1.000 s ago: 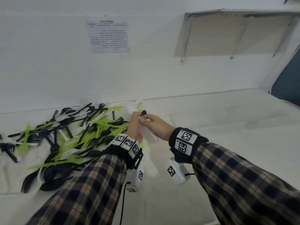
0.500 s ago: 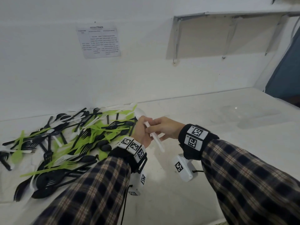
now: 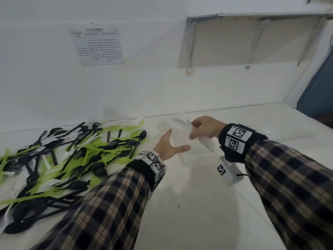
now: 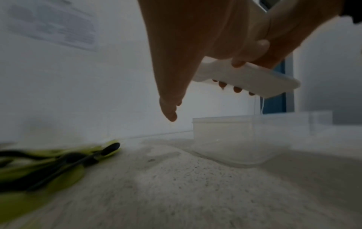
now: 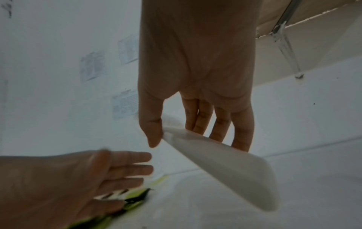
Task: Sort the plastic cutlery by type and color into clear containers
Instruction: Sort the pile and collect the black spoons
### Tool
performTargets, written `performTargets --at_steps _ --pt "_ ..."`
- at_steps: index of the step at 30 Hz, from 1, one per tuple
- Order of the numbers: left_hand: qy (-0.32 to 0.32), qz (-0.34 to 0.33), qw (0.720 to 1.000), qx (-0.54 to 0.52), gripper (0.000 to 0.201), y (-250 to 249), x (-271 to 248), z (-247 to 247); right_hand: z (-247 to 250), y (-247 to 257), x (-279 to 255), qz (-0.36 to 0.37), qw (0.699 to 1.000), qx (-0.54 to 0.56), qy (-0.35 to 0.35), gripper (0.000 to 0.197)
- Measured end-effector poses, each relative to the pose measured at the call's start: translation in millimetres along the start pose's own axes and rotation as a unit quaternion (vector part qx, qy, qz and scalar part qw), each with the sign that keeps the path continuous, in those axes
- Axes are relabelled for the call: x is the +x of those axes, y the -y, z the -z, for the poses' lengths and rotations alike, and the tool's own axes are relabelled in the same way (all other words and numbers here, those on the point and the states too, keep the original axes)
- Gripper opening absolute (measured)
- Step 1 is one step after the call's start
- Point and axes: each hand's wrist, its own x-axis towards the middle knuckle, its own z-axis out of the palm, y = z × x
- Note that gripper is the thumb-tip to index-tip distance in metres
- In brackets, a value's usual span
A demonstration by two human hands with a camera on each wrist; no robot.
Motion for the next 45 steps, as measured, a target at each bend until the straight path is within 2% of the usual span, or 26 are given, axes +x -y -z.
performTargets --at_steps 4,7,12,15,27,33,37,45 --pt "0.022 0.001 0.994 0.104 0.123 -8 12 -16 16 -25 13 0.016 0.993 -0.113 0.001 0.057" --pt "0.032 0.022 0.99 0.135 0.133 -10 22 -27 21 -38 23 0.018 0.987 -0.16 0.019 0.056" --pt "0.046 0.064 0.979 0.187 0.134 -15 23 -38 15 -50 39 0.046 0.963 -0.256 0.071 0.058" --pt "0.063 0.075 0.978 0.183 0.135 -17 25 -39 6 -57 49 0.054 0.951 -0.286 0.102 0.056" --pt "0.059 0.09 0.98 0.169 0.135 -18 32 -46 -30 -68 68 0.074 0.932 -0.339 0.106 0.057" --pt "0.055 0.109 0.982 0.142 0.141 -12 38 -47 -36 -74 70 0.076 0.939 -0.321 0.092 0.057" --pt "0.053 0.108 0.982 0.148 0.141 -9 39 -48 -41 -79 66 0.09 0.945 -0.307 0.066 0.051" --pt "0.056 0.1 0.981 0.154 0.141 -7 40 -47 -50 -74 66 0.077 0.953 -0.285 0.063 0.04"
